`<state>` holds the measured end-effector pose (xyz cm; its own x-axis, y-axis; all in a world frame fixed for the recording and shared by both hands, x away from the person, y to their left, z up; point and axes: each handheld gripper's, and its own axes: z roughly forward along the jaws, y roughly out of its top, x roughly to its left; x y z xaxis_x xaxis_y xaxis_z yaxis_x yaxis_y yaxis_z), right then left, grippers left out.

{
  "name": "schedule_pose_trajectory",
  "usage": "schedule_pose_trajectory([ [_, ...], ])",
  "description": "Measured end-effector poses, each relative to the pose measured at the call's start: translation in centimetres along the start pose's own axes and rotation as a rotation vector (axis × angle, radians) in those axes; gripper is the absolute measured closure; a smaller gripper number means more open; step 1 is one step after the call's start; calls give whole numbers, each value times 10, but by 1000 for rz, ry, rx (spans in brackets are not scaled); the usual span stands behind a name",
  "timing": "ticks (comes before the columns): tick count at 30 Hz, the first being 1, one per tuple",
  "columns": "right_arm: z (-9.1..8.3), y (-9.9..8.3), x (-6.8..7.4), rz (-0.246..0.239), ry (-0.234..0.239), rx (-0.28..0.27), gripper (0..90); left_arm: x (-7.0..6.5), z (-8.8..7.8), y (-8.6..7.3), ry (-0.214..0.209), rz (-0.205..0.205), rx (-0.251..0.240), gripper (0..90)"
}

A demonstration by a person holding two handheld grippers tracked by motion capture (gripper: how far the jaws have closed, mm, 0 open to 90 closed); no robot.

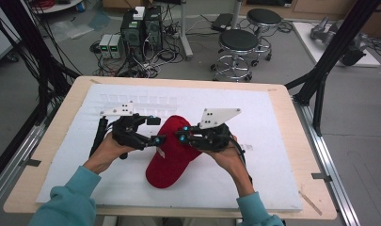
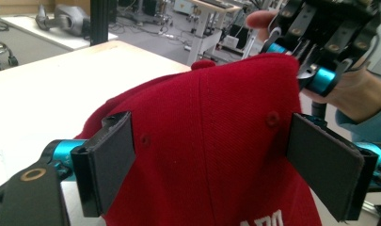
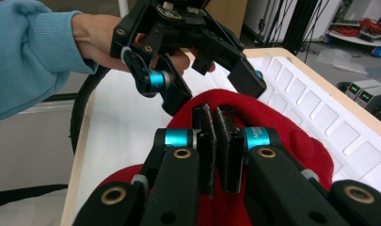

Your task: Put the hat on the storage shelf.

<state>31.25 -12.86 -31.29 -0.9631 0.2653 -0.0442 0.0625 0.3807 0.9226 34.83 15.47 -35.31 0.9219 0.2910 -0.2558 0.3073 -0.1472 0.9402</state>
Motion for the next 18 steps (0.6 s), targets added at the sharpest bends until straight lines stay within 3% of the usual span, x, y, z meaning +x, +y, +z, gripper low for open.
schedule_pose_trajectory([
  [12,-1,0,1,-18,-12,11,876,-1,8,-3,-6,-4,62,239],
  [18,0,0,1,-24,-14,3,875,-2,8,-3,-44,13,45,409],
])
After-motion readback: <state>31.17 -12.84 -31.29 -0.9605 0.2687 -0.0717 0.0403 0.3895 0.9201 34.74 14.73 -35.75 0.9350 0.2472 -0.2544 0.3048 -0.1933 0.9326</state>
